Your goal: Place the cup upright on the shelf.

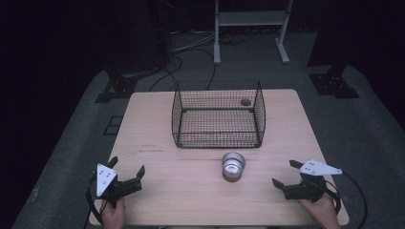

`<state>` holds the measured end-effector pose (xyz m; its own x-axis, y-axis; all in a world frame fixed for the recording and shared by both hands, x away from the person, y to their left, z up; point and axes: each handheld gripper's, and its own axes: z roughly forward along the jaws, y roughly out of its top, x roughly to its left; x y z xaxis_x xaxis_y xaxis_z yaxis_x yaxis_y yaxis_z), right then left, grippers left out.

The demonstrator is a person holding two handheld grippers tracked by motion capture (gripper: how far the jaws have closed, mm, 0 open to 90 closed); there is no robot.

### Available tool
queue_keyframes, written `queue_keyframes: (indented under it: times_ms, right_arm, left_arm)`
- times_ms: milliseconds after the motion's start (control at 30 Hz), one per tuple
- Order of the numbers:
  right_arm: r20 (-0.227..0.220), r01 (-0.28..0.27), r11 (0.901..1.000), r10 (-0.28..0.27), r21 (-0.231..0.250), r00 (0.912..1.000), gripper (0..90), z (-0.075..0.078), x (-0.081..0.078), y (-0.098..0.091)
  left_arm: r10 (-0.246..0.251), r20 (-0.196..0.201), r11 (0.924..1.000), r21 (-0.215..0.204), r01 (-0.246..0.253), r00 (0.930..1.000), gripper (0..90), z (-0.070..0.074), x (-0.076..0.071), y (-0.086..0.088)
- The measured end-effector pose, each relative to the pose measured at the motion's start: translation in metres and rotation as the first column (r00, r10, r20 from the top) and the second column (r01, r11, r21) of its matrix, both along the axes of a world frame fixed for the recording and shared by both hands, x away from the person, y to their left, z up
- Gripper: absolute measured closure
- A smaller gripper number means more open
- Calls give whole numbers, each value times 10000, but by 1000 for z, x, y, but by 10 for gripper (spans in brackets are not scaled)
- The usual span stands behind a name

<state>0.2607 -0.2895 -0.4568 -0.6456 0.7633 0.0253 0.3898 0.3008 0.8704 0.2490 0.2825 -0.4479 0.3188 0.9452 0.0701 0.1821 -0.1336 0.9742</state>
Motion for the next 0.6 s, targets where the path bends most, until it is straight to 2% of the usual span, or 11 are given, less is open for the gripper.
queue_keyframes:
  times_ms: [333, 600]
  right_arm:
    - [43, -223, 9997, 223, -98, 9997, 29, 1, 0, 6]
    - [30, -560, 9981, 561, -271, 9984, 29, 0, 0, 18]
  left_arm:
    - [19, -7, 10000, 8, -19, 10000, 0, 0, -1, 1]
    - [33, 4, 10000, 6, -33, 10000, 0, 0, -1, 0]
